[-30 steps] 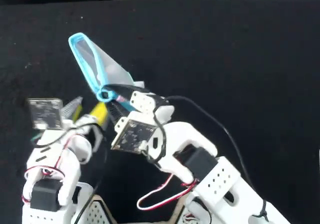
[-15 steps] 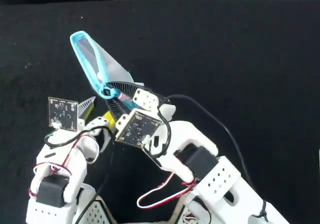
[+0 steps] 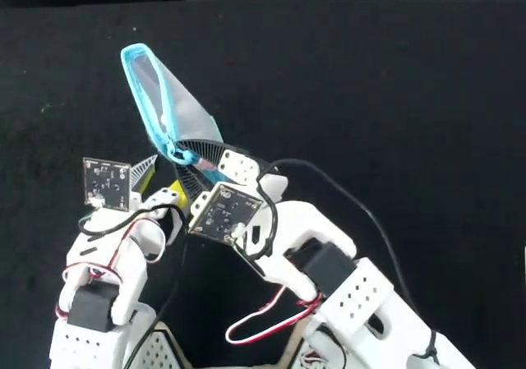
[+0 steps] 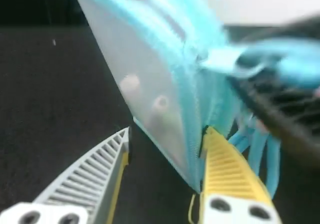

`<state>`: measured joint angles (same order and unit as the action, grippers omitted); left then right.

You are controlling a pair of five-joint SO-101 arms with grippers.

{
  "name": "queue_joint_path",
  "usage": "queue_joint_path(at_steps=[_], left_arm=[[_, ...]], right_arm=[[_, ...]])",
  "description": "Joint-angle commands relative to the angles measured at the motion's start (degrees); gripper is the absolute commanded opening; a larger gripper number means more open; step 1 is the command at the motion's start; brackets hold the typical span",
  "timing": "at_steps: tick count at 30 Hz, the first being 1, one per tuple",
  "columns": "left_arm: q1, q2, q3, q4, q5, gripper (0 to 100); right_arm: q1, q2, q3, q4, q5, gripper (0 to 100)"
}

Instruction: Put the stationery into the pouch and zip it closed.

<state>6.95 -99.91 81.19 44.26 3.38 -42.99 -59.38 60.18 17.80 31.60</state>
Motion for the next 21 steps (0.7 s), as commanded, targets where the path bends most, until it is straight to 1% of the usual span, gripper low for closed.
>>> queue_joint_path(at_steps=[1,4,8,11,15,17,21], left_arm=[[-1.27,0.35,-0.48,-0.44,-0.88,24],[-2.15,0.35,-0.75,-0.44,-0.97,24],[-6.46,0.35,-2.51,-0.35,-1.05,24],[-8.13,0.35,-2.95,-0.35,-1.23,24],[-8.13,0.35,-2.95,-0.26,-7.03,24],[-7.87,0.35,-3.65,1.41,-7.03,24],[-6.90,0.35,-9.63,8.88,-6.68,24]], right_arm=[[0.97,-0.66,-0.13,0.18,-0.35,1.1],[0.97,-0.75,0.13,0.09,-0.35,1.1],[1.14,-0.75,0.13,0.18,-0.35,1.1],[0.88,-0.75,0.40,0.09,-0.35,1.1],[0.88,-0.75,0.57,-0.18,-0.35,1.1],[0.88,-0.75,0.66,-0.18,-0.35,1.1],[0.88,-0.75,0.66,-0.18,-0.35,1.1]])
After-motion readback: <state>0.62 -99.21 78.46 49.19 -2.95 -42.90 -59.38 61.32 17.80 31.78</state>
